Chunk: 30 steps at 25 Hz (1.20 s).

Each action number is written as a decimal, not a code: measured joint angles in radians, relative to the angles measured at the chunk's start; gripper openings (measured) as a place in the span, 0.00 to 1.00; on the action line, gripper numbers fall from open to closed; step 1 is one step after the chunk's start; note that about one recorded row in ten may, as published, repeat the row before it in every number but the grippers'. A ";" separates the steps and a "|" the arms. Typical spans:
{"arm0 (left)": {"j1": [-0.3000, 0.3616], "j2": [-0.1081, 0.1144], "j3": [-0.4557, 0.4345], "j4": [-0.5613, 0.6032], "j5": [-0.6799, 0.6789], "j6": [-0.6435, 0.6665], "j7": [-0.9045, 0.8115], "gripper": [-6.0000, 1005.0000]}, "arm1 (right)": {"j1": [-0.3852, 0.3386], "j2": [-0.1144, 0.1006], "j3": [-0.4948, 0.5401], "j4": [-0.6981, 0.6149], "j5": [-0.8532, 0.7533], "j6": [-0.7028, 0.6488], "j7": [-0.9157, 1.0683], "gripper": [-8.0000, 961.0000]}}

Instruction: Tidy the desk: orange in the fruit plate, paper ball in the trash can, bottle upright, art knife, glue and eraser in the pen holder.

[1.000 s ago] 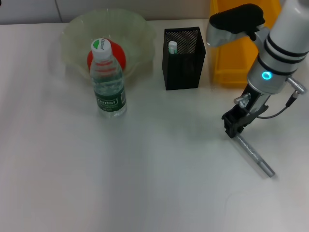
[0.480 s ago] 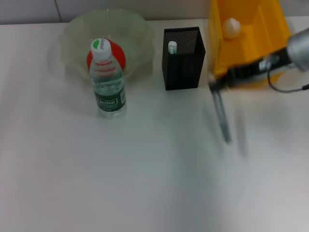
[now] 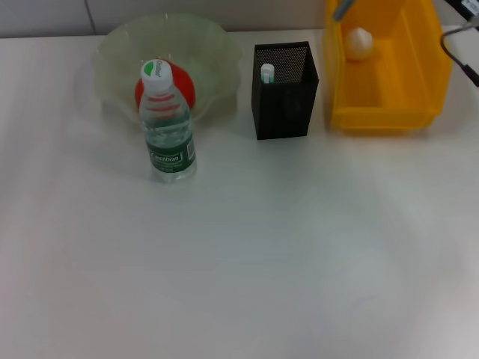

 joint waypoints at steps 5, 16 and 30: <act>-0.002 0.000 0.003 0.000 0.000 -0.005 0.000 0.71 | 0.096 -0.001 -0.027 0.091 0.014 0.158 -0.151 0.15; 0.001 -0.001 -0.001 0.000 -0.001 -0.007 0.000 0.71 | 0.131 0.000 -0.172 0.085 0.016 0.229 -0.096 0.15; -0.004 0.001 -0.001 -0.008 -0.003 -0.010 0.002 0.71 | 0.134 0.000 -0.279 0.089 0.020 0.326 -0.062 0.15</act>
